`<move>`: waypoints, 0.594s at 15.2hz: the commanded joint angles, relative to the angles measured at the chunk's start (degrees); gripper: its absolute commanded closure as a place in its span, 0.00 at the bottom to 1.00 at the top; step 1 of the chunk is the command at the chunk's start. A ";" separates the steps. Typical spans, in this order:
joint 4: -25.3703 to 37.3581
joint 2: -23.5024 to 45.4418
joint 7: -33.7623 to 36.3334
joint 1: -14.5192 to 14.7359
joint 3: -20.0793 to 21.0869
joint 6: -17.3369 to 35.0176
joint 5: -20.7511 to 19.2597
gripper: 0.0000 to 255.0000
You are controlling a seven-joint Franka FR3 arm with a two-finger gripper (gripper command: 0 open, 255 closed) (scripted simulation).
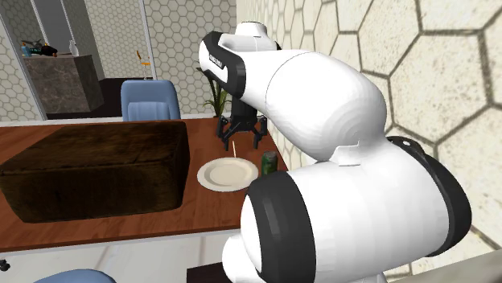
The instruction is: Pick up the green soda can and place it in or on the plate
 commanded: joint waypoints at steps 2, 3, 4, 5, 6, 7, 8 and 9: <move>-0.20 1.13 -1.25 -0.25 -0.80 1.11 -0.85 0.00; -0.34 2.33 -2.47 -0.50 -1.60 2.23 -1.67 0.00; -0.40 3.60 -3.69 -0.76 -2.39 3.35 -2.46 0.00; -0.39 4.92 -4.88 -1.01 -3.18 4.48 -3.22 0.00; -0.31 6.30 -6.05 -1.26 -3.95 5.61 -3.95 0.00; -0.15 7.74 -7.20 -1.48 -4.73 6.74 -4.66 0.00; 0.07 9.23 -8.34 -1.70 -5.49 7.86 -5.33 0.00; 0.37 10.78 -9.46 -1.92 -6.25 8.97 -5.96 0.00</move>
